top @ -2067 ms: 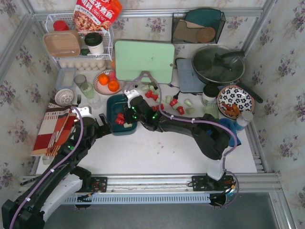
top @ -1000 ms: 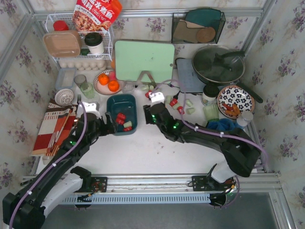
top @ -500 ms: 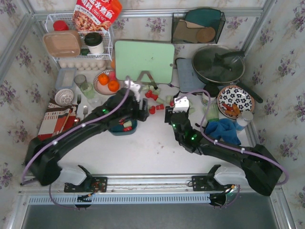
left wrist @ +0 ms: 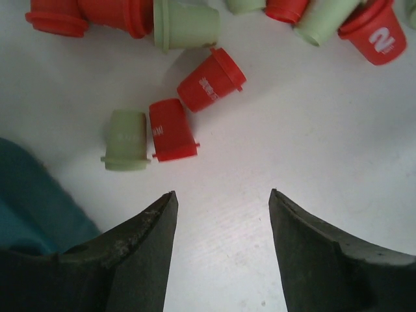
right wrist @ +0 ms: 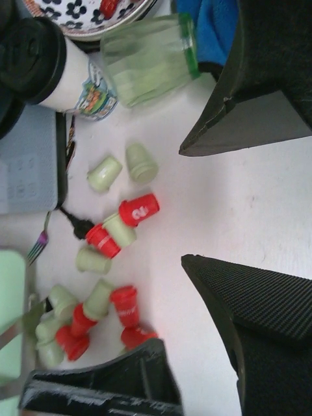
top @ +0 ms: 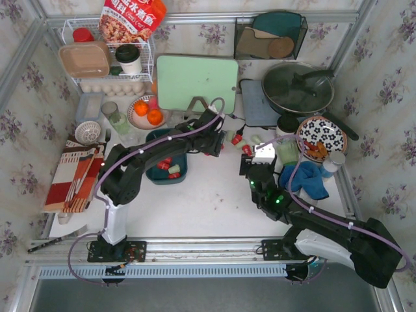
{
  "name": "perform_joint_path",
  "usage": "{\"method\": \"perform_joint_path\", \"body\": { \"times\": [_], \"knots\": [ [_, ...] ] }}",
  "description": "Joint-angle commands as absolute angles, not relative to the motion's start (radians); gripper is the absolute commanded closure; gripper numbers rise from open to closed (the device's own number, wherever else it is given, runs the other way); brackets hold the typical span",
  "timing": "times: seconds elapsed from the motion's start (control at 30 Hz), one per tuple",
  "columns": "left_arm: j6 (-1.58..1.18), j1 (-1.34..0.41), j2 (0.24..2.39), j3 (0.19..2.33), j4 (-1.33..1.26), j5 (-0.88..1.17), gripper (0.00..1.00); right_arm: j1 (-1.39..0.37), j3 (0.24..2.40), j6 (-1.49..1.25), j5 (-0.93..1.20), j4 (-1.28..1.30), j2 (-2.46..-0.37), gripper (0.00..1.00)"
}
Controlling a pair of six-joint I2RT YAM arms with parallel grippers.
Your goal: Mix the coffee capsules in the storage basket
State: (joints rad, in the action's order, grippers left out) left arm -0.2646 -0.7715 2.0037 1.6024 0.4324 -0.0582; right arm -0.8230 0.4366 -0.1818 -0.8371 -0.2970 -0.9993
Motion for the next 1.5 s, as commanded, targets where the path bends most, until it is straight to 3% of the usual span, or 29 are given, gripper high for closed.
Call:
{"method": "perform_joint_path", "body": {
  "times": [0.0, 0.53, 0.83, 1.37, 1.47],
  "knots": [
    [-0.246, -0.77, 2.069, 1.667, 0.453, -0.116, 0.39, -0.812, 0.391, -0.197, -0.845, -0.383, -0.956, 0.3],
    [-0.225, -0.732, 2.187, 1.746, 0.38, -0.14, 0.44, -0.811, 0.391, -0.215, -0.761, -0.383, -0.963, 0.3],
    [-0.244, -0.732, 2.245, 1.796, 0.419, -0.153, 0.58, -0.811, 0.392, -0.21, -0.748, -0.383, -0.97, 0.3],
    [-0.306, -0.733, 2.275, 1.787, 0.499, -0.158, 0.64, -0.81, 0.397, -0.207, -0.738, -0.376, -0.977, 0.3],
    [-0.31, -0.733, 2.256, 1.772, 0.499, -0.15, 0.7, -0.811, 0.396, -0.207, -0.739, -0.376, -0.976, 0.3]
  ]
}}
